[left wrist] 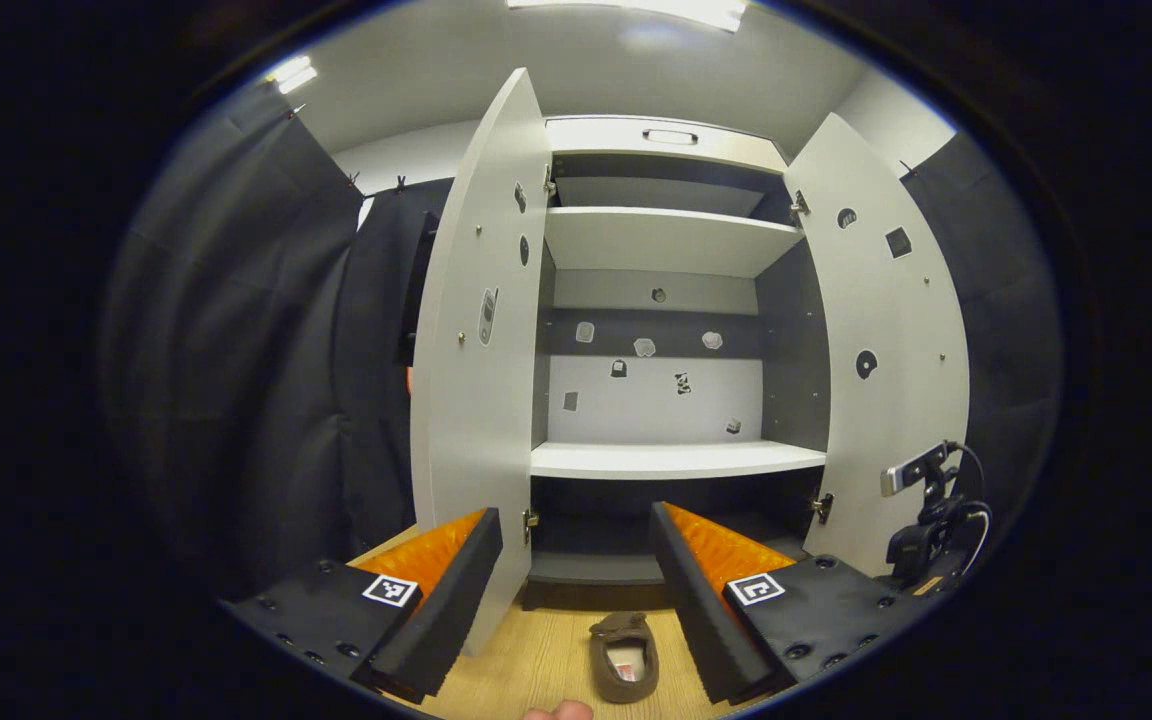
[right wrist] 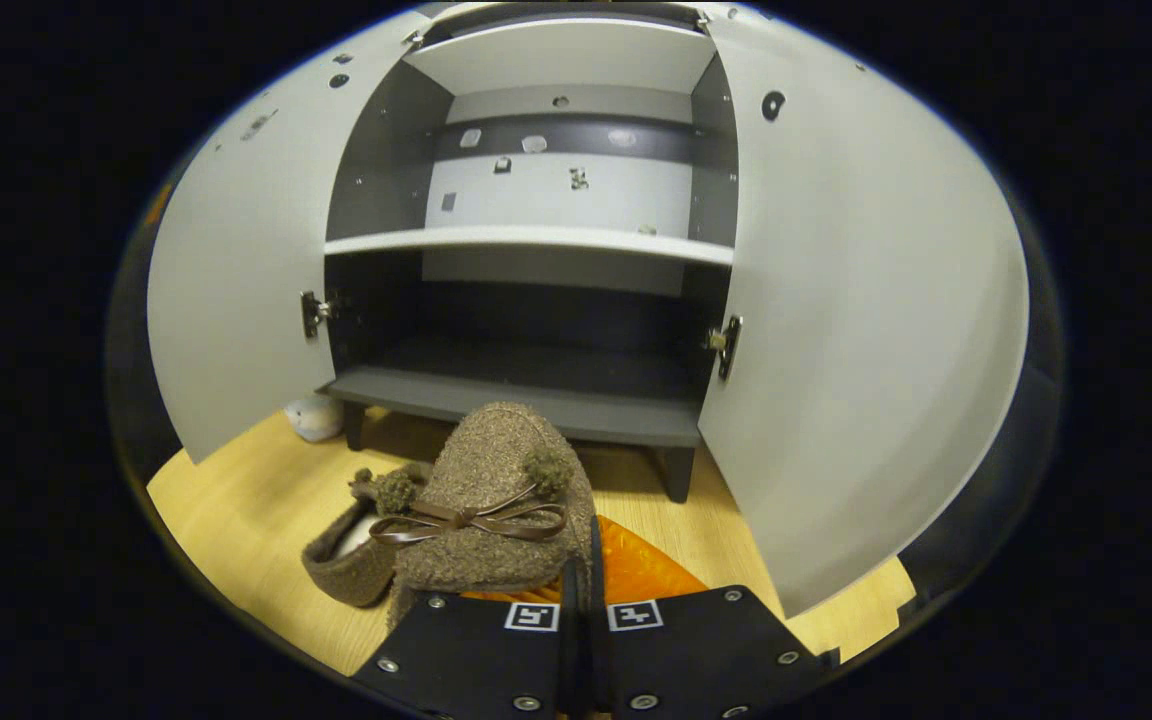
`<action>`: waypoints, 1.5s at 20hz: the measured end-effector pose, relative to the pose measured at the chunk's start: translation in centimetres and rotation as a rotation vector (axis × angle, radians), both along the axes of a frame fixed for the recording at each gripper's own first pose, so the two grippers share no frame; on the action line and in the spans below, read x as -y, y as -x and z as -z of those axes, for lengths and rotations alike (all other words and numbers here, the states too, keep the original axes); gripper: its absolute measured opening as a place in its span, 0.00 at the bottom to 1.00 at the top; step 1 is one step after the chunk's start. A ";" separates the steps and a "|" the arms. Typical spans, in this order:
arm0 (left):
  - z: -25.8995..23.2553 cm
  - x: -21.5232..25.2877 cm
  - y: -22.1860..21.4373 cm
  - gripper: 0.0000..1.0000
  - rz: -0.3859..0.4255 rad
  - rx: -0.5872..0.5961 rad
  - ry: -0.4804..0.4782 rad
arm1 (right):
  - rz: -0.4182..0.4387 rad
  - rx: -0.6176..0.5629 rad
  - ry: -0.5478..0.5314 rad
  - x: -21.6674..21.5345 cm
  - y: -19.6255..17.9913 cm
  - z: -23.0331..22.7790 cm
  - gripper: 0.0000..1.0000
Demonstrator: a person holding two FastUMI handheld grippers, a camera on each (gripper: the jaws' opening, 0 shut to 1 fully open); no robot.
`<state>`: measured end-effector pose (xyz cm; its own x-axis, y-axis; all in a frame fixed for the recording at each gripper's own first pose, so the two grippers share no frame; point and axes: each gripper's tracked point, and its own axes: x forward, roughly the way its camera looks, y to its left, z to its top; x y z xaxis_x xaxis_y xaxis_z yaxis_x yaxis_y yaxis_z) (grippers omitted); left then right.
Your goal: Grab one shoe with the right hand and put it into the shoe cabinet, grab the other shoe with the left hand and put it into the shoe cabinet; then close the right door with the right hand and the left door with the left hand.
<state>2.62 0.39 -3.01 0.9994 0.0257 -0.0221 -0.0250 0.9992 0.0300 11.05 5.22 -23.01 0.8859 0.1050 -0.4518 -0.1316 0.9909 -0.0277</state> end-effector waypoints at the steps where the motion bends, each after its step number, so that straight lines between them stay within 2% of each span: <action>1: 0.0 0.2 0.0 0.97 0.005 0.003 0.003 | -0.006 0.030 -0.009 -0.4 -0.1 -2.3 0.03; 2: 0.0 0.2 0.0 0.94 0.008 0.004 0.005 | -0.005 0.061 -0.010 -0.5 -0.5 -4.7 0.03; 3: 0.0 0.3 0.0 0.96 0.012 0.004 0.008 | -0.002 0.094 -0.013 -0.7 -0.9 -6.9 0.03; 5: -0.1 0.3 0.3 0.97 0.013 0.008 0.012 | 0.002 0.156 -0.027 -1.0 -2.6 -11.3 0.03; 6: -0.1 0.1 0.3 0.94 0.012 0.009 0.013 | 0.002 0.182 -0.033 -1.1 -3.7 -13.4 0.03; 8: -0.2 -0.2 0.6 0.96 0.005 0.014 0.005 | 0.001 0.221 -0.027 -1.5 -6.0 -16.6 0.03; 11: -0.4 -1.1 1.0 0.96 -0.012 0.021 -0.001 | 0.002 0.236 -0.010 -2.2 -9.7 -19.5 0.03; 15: -0.3 -2.1 1.6 0.96 -0.030 0.011 0.002 | 0.006 0.232 -0.039 -2.9 -15.5 -22.2 0.03; 19: -0.3 -2.6 2.2 0.97 -0.039 0.010 0.007 | 0.066 0.164 0.002 -1.3 -22.8 -22.0 0.03; 25: 0.4 -3.0 2.2 0.96 -0.058 -0.010 0.022 | 0.167 0.031 -0.005 0.1 -32.4 -19.1 0.02; 30: 0.8 -3.5 2.1 0.96 -0.073 -0.022 0.021 | 0.204 -0.097 -0.001 0.8 -35.2 -15.3 0.04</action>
<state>0.56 3.85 -3.77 0.9942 0.0975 -0.0456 -0.0971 0.9952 0.0108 46.21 4.39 -7.74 0.8411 -0.0716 -0.5361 0.0696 0.9973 -0.0240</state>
